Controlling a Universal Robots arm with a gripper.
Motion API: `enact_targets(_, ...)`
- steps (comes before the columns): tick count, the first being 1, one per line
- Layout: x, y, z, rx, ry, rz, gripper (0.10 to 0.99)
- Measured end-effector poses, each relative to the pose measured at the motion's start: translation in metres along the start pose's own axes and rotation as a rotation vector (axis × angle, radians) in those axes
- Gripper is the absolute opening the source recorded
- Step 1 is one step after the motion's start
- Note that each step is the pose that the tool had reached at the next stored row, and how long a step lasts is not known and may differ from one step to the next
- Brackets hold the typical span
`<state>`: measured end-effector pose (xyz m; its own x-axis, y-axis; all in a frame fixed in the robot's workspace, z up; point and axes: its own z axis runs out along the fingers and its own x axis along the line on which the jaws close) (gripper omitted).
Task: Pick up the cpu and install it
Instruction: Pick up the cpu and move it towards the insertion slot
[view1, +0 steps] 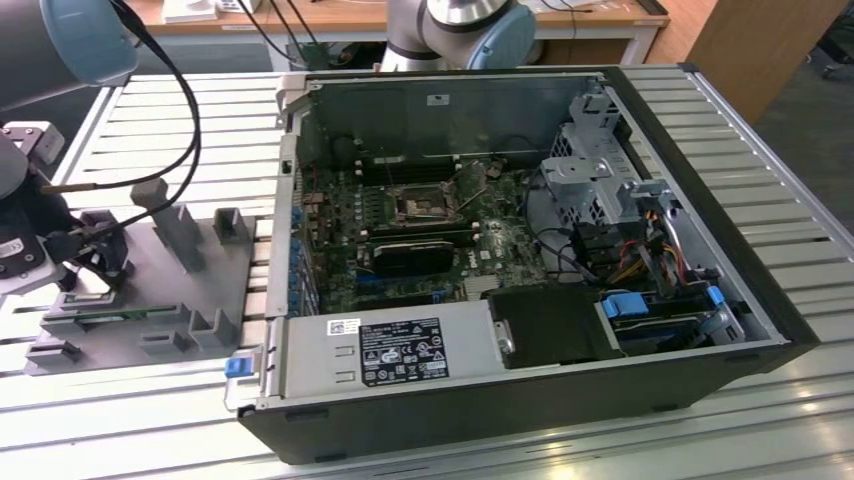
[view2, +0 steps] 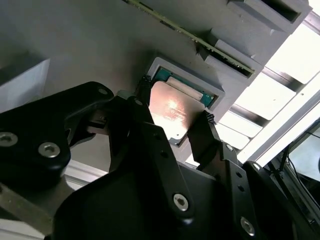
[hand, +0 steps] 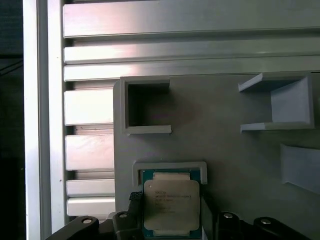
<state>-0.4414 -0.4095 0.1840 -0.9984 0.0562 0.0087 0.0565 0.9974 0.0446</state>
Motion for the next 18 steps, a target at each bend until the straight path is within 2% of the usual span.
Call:
enact_targets(1, 0.0, 0.0, 0.0001, 0.0, 0.0, 0.0, 0.565)
enact_targets(13, -0.0001, 0.0001, -0.0001, 0.0, -0.0004, 0.0, 0.565)
enact_targets(15, 0.0, 0.0001, -0.0004, 0.0, -0.0003, 0.0, 0.573)
enact_targets(16, 0.0, 0.0001, -0.0005, 0.0, -0.0003, 0.0, 0.635)
enact_targets(18, 0.0, 0.0001, -0.001, 0.0, -0.0002, 0.0, 0.635)
